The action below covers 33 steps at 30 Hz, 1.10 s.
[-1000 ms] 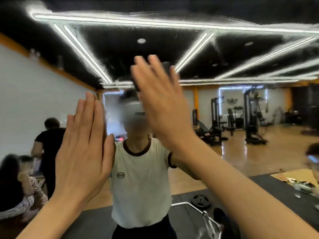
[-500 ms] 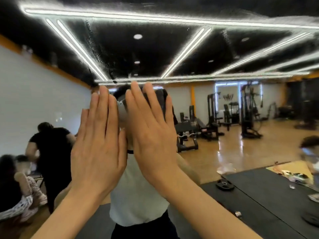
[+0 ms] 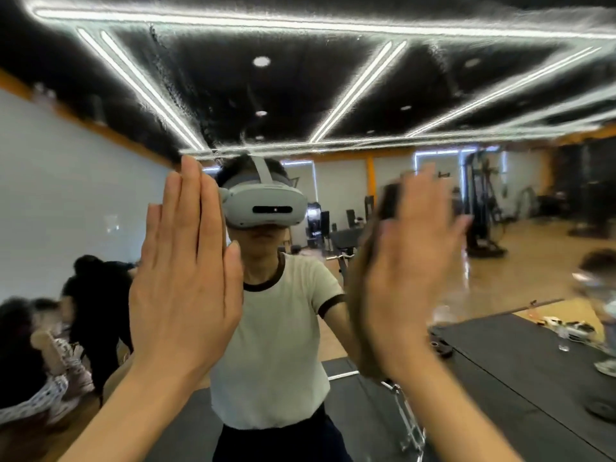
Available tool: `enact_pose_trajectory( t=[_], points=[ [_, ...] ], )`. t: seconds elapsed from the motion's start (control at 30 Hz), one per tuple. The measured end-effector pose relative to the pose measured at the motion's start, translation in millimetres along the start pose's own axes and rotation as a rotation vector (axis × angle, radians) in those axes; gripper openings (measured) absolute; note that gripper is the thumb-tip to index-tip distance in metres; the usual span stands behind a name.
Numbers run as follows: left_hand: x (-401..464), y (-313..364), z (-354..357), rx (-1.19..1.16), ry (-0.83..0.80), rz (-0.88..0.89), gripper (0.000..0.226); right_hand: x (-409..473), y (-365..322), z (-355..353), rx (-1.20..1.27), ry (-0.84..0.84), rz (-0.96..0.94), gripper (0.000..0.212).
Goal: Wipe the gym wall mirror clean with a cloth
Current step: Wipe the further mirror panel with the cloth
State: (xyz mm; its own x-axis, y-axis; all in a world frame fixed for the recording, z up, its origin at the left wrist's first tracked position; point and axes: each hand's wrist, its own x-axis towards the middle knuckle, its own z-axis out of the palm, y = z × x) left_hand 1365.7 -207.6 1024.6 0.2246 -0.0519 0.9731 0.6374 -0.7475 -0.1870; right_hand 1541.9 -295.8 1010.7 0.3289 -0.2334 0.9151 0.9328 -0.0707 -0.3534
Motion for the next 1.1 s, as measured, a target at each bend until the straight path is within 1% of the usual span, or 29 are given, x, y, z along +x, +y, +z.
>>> enact_pose_trajectory(
  t=[0.07, 0.1, 0.17, 0.2, 0.23, 0.27, 0.33, 0.4, 0.47, 0.5, 0.53, 0.57, 0.63, 0.7, 0.77, 0.8, 0.83, 0.87, 0.93, 0.97, 1.0, 1.03, 1.1],
  points=[
    [0.0, 0.6, -0.6, -0.005, -0.006, -0.009, 0.061, -37.7, -45.0, 11.5, 0.007, -0.142, -0.247, 0.056],
    [-0.2, 0.9, -1.2, -0.009, -0.017, -0.014, 0.061, -48.8, -55.6, 11.5, 0.04, -0.199, -0.355, 0.057],
    [-0.8, 0.5, -1.4, -0.024, -0.029, -0.025, 0.062, -44.7, -38.2, 7.0, 0.074, -0.268, -0.494, 0.059],
    [-1.0, 0.0, 0.0, -0.033, -0.032, -0.031, 0.063, -32.2, -20.8, 1.0, 0.056, -0.284, -0.519, 0.063],
    [-0.8, -0.6, 1.8, -0.043, -0.034, -0.037, 0.063, -17.7, -1.6, -7.6, 0.03, -0.299, -0.492, 0.068],
    [-0.7, -1.4, 3.4, -0.05, -0.036, -0.041, 0.064, -4.2, 21.4, -17.0, 0.007, -0.292, -0.423, 0.069],
    [-1.2, -1.7, 4.4, -0.047, -0.034, -0.043, 0.064, 15.9, 71.7, -36.4, -0.007, -0.225, -0.213, 0.057],
    [-1.3, -0.4, 2.0, -0.019, -0.03, -0.03, 0.064, 19.8, 106.8, -50.3, 0.023, -0.116, 0.023, 0.053],
    [0.1, 0.9, -1.3, -0.002, -0.024, -0.013, 0.064, 13.3, 108.5, -46.8, 0.048, -0.031, 0.172, 0.053],
    [0.3, 1.4, -1.6, -0.003, -0.023, -0.011, 0.064, 7.4, 93.2, -39.8, 0.066, 0.002, 0.192, 0.053],
    [-0.4, 1.5, -1.4, -0.01, -0.024, -0.013, 0.064, -1.6, 71.1, -30.3, 0.083, 0.02, 0.16, 0.053],
    [-1.4, 1.5, -1.5, -0.017, -0.026, -0.017, 0.063, -13.1, 45.0, -19.5, 0.089, 0.004, 0.072, 0.054],
    [-0.9, 0.8, -1.6, -0.015, -0.019, -0.024, 0.063, -40.8, -11.7, 0.3, 0.076, -0.118, -0.205, 0.058],
    [-0.4, -0.2, -3.0, -0.01, -0.032, -0.025, 0.062, -63.5, -48.2, 7.7, 0.092, -0.261, -0.456, 0.059],
    [-0.2, -1.4, -5.8, -0.034, -0.047, -0.014, 0.061, -60.5, -43.2, 5.6, 0.097, -0.315, -0.584, 0.057],
    [-0.9, -3.4, -7.9, -0.044, -0.053, 0.0, 0.061, -53.7, -27.7, 1.8, 0.079, -0.306, -0.583, 0.055],
    [-2.7, -7.1, -11.9, -0.047, -0.06, 0.018, 0.062, -47.3, -10.0, -4.6, 0.059, -0.279, -0.524, 0.053],
    [-6.7, -13.6, -16.1, -0.041, -0.06, 0.033, 0.062, -41.8, 9.7, -12.5, 0.061, -0.23, -0.413, 0.05],
    [-17.7, -34.6, -26.7, -0.031, -0.04, 0.033, 0.061, -34.2, 39.9, -27.2, 0.124, -0.117, -0.128, 0.047],
    [-24.4, -48.6, -31.2, -0.03, -0.028, 0.011, 0.062, -33.0, 45.1, -31.3, 0.162, -0.087, -0.009, 0.047],
    [-30.7, -62.3, -33.0, -0.027, -0.019, -0.019, 0.062, -33.3, 42.7, -30.7, 0.184, -0.076, 0.067, 0.047],
    [-36.1, -74.8, -34.2, -0.026, -0.02, -0.048, 0.062, -34.1, 31.9, -27.2, 0.196, -0.077, 0.097, 0.048],
    [-41.5, -88.7, -35.3, -0.057, -0.042, -0.096, 0.064, -37.6, -7.9, -12.3, 0.172, -0.095, 0.047, 0.055]
  ],
)
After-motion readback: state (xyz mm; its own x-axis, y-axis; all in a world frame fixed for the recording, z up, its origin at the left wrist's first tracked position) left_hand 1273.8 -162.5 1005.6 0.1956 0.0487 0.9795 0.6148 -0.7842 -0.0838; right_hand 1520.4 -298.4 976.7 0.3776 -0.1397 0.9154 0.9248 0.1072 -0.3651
